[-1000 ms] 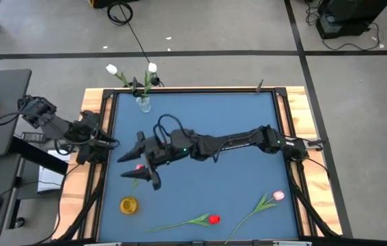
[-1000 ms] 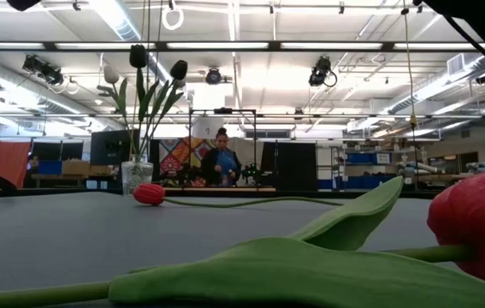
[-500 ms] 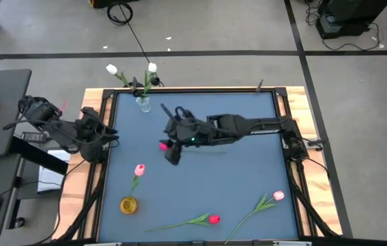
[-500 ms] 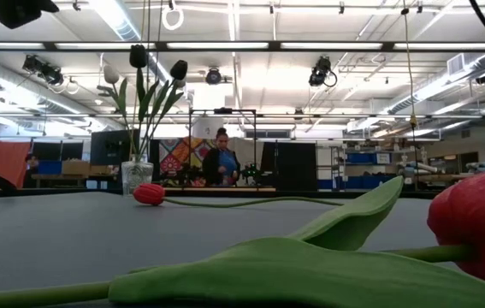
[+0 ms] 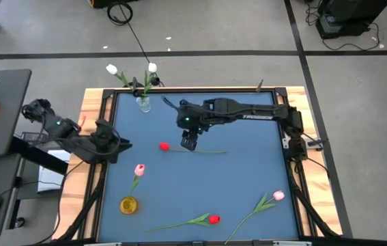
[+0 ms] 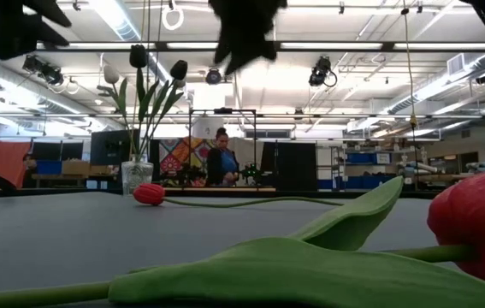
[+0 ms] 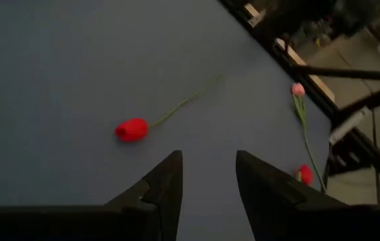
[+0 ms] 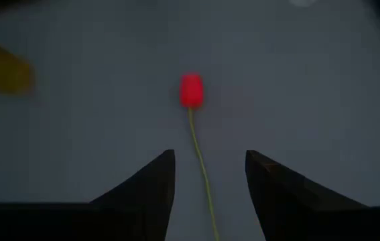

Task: Sort flowers into vase by color
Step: Put the top red tulip into the yellow vase

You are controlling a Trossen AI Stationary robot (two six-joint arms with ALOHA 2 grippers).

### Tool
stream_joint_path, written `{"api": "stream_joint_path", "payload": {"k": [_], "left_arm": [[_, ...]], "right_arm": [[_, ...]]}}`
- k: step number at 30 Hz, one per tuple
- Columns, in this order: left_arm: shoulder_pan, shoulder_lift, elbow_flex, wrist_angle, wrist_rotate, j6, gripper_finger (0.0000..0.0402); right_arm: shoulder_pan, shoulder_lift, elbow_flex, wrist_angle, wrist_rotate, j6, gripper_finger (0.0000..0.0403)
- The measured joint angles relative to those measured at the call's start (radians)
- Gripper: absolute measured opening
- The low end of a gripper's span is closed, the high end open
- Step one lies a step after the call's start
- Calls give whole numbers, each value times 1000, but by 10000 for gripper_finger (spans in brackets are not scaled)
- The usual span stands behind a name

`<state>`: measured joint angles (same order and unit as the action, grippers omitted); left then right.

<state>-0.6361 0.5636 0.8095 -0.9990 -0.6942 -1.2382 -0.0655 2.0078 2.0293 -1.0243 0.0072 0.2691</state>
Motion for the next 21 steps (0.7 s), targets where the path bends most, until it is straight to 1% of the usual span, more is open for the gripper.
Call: {"api": "stream_joint_path", "payload": {"k": [3, 6, 9, 11, 14, 18, 21], "left_arm": [[0, 0, -61, 47, -28, -58, 143], [0, 4, -121, 101, -49, -115, 143], [0, 16, -179, 160, -54, -164, 143], [0, 31, -212, 202, -55, -190, 143], [0, 67, -239, 237, -63, -201, 143], [1, 128, -246, 241, -65, -201, 143], [6, 167, -246, 248, -66, -205, 143]], "right_arm": [[-15, -9, -157, 83, -90, -33, 189], [-19, -9, -305, 145, -155, -57, 185], [-23, -9, -441, 208, -159, -76, 178], [-30, -9, -513, 236, -159, -84, 173], [-43, -9, -606, 329, -163, -94, 166], [-55, -8, -690, 444, -161, -112, 163], [-56, -8, -719, 464, -130, -135, 163]]}}
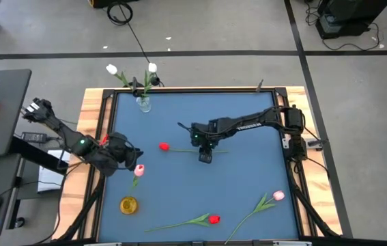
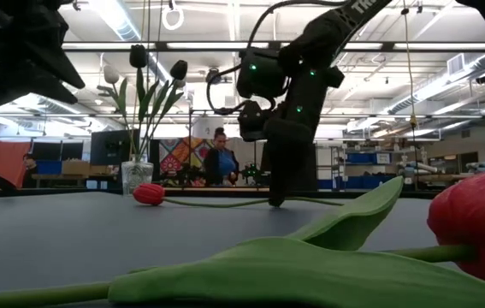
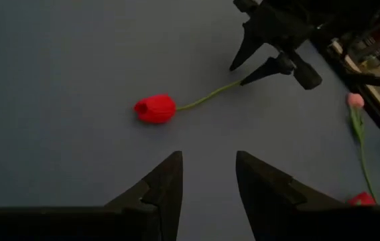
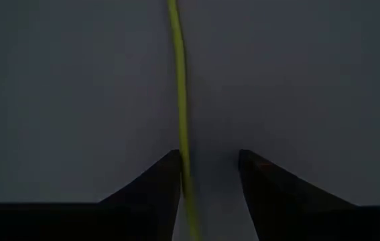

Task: Sort flowers into vase by color
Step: Put the top red tulip into the yellow vase

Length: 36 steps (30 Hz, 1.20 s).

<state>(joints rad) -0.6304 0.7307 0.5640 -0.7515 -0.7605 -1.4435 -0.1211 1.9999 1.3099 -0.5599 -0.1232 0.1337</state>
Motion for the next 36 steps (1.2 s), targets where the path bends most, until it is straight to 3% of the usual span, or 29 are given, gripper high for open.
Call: {"api": "stream_joint_path", "payload": {"k": [6, 10, 13, 15, 20, 25, 31, 36], "left_arm": [[1, 56, 0, 1, -1, -90, 143], [1, 80, 0, 36, -1, -126, 143], [1, 94, 0, 75, -1, -169, 143], [1, 99, 0, 92, 1, -203, 143], [1, 101, 0, 124, 2, -222, 143], [1, 101, 0, 187, -1, -206, 143], [1, 101, 1, 210, -73, -110, 143], [1, 101, 1, 283, -194, 39, 143]], "right_arm": [[0, -2, -24, 35, 13, -52, 144], [-1, -4, -43, 69, -4, -41, 87], [-4, -1, -45, 113, -87, 2, 30], [-12, 3, -47, 173, -178, 57, 13], [-34, 2, -46, 385, -266, 264, 29], [-43, 2, -46, 590, -326, 420, 10], [-26, 2, -46, 898, -325, 585, 16], [6, 2, -46, 1097, -280, 631, 11]]}}
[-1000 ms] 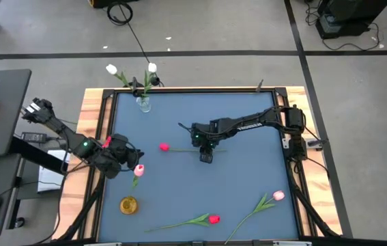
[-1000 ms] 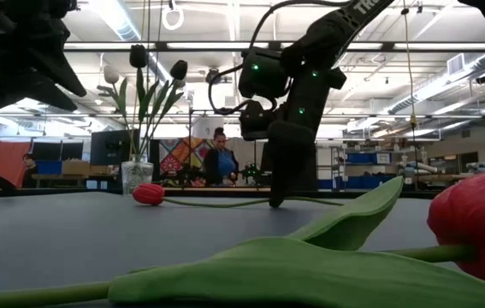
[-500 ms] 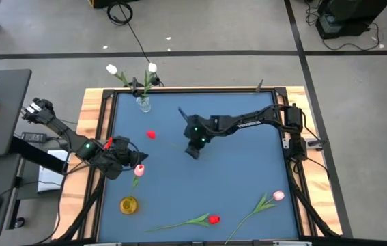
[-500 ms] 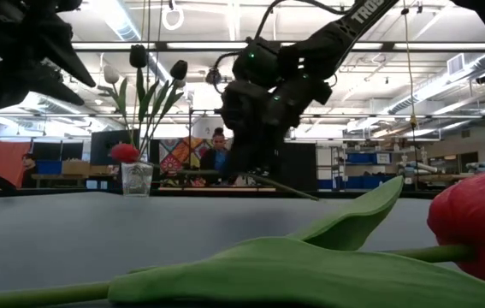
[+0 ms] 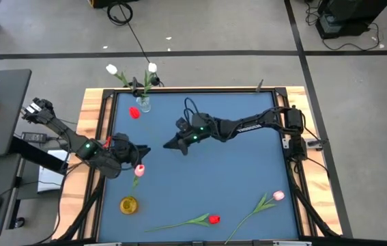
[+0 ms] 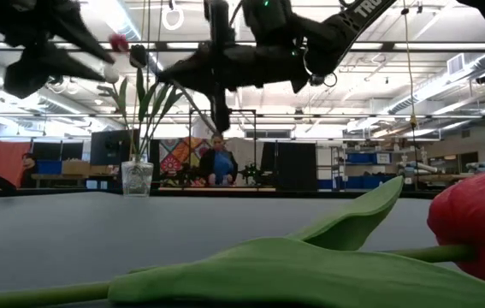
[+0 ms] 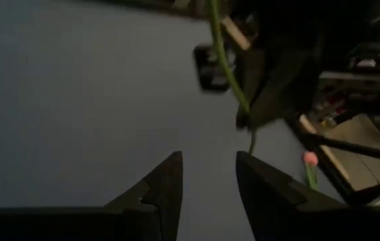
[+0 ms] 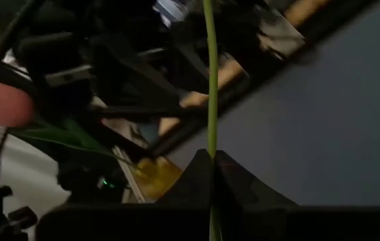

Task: Sort flowers into vase by color
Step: Put the top red tulip into the yellow vase

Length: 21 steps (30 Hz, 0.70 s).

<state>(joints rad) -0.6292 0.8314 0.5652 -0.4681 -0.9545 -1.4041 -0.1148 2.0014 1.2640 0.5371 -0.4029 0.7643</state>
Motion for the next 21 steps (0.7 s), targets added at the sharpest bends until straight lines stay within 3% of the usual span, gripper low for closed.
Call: {"api": "stream_joint_path", "payload": {"k": [11, 17, 21], "left_arm": [[1, -4, 0, 461, -178, 653, 143], [27, -4, 0, 523, -176, 746, 139], [32, -3, 0, 528, -168, 766, 103]], "right_arm": [[67, 0, 0, 182, 80, -83, 12], [86, 0, 0, 197, 88, -111, 12], [92, 0, 0, 218, 98, -110, 13]]}}
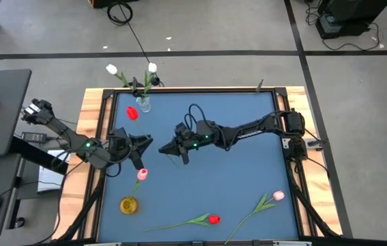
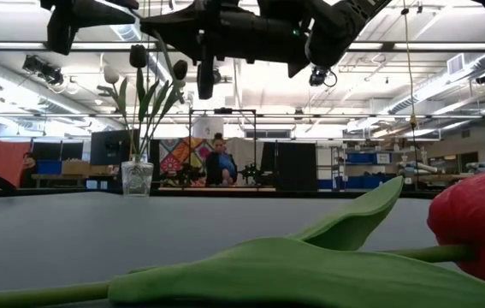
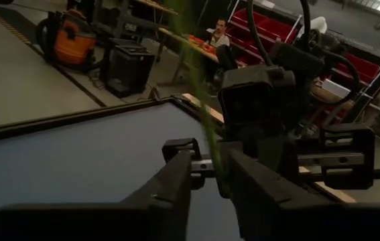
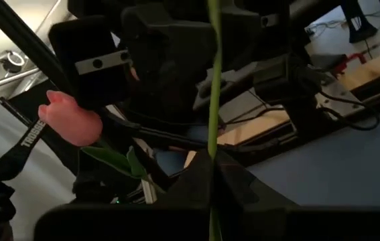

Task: Sort flowers into vase by color
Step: Put the top red tulip into the yellow vase

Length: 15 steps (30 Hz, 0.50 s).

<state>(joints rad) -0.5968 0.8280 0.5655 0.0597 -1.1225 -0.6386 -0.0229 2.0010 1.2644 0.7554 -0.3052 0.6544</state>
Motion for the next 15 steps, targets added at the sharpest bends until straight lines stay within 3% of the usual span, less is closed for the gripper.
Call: {"api": "stream_joint_path", "payload": {"k": [5, 9, 15], "left_arm": [[-10, -1, 3, 11, 1, -1, 19], [-14, -1, 3, 34, 36, 83, 9], [-15, -5, 10, 40, 174, 250, 4]], "right_arm": [[-1, 1, -1, 47, -7, -7, 14], [-1, 2, -1, 58, -66, -34, 36], [-13, 2, 0, 83, -111, 15, 121]]}}
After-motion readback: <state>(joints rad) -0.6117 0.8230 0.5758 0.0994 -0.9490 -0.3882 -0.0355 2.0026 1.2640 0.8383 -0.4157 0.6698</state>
